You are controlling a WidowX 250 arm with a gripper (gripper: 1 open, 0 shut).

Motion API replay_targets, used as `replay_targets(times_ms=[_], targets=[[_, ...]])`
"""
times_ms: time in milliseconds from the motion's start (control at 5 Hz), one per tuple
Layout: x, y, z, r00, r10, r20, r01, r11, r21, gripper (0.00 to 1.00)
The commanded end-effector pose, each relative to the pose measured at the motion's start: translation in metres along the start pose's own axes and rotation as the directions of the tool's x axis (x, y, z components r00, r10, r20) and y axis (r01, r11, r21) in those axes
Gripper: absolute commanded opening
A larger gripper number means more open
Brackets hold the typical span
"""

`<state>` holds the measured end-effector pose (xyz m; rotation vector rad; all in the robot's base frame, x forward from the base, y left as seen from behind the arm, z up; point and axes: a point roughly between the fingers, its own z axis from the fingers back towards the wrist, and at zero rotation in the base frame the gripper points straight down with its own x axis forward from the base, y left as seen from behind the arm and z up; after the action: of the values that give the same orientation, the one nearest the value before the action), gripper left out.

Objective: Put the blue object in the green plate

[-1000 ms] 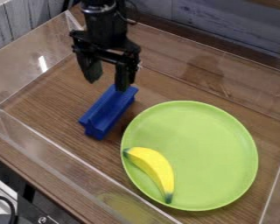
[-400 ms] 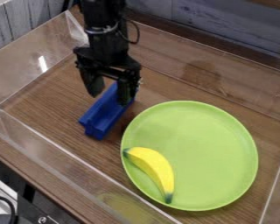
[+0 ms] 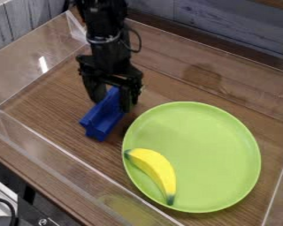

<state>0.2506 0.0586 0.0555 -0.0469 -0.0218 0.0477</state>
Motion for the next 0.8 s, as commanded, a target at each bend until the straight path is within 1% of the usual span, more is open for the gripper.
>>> replay_targets(times_ms=[0,200,400,600], targets=[[0.0029,0.0035,-0.0009,1.000,0.009,0.025,-0.009,1.000,0.003,1.00],[0.0036,0.0052,-0.0055,1.000,0.014,0.025,-0.014,1.000,0.004,0.00],[0.0041,0.0056,-0.0049,1.000,0.012,0.024,-0.012,1.000,0.007,0.00],[0.0047,0.0037,0.0011,1.000,0.016,0.026,-0.017,1.000,0.008,0.00]])
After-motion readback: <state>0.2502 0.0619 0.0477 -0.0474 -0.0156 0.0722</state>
